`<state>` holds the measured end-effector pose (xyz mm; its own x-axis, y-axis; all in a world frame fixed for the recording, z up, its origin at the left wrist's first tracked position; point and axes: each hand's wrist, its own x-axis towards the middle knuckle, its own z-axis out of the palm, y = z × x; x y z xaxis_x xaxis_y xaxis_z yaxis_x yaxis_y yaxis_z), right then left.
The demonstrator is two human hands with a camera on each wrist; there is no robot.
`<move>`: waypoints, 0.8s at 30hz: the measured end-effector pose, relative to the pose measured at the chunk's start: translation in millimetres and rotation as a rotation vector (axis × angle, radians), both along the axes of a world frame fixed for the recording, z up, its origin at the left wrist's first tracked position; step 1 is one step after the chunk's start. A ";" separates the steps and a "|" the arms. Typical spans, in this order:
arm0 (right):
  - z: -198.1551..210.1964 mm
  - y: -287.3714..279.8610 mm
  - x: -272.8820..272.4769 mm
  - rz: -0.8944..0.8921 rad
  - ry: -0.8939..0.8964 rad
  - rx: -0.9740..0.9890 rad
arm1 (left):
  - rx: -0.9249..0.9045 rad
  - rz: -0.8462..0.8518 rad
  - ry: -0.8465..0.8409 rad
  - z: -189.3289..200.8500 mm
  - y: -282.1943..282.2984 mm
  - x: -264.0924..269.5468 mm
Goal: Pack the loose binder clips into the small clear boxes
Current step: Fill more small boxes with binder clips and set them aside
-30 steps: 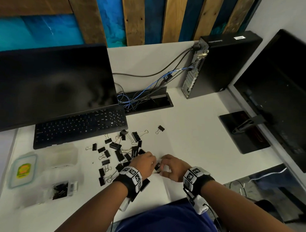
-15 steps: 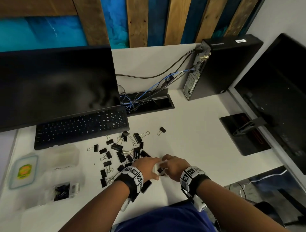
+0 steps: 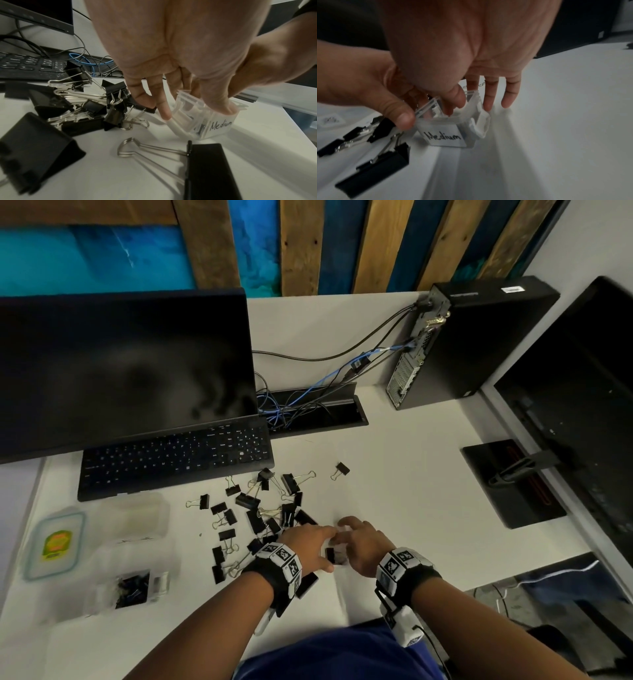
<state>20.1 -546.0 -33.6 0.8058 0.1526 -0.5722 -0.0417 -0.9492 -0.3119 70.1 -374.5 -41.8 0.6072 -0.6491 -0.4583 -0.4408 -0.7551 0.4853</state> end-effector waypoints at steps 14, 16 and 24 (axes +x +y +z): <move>2.5 -11.0 4.0 0.121 -0.115 -0.112 | 0.052 -0.009 0.013 1.8 0.1 0.1; 2.8 -11.6 2.2 0.083 -0.140 -0.058 | 0.055 -0.006 0.007 1.8 -0.1 0.1; 1.6 -10.9 3.0 0.114 -0.106 -0.096 | 0.047 -0.007 0.023 5.7 0.2 -0.3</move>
<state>23.1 -556.8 -32.0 0.8430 0.1952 -0.5012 0.0961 -0.9715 -0.2167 69.7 -374.3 -36.1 0.5915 -0.6308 -0.5023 -0.4357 -0.7742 0.4591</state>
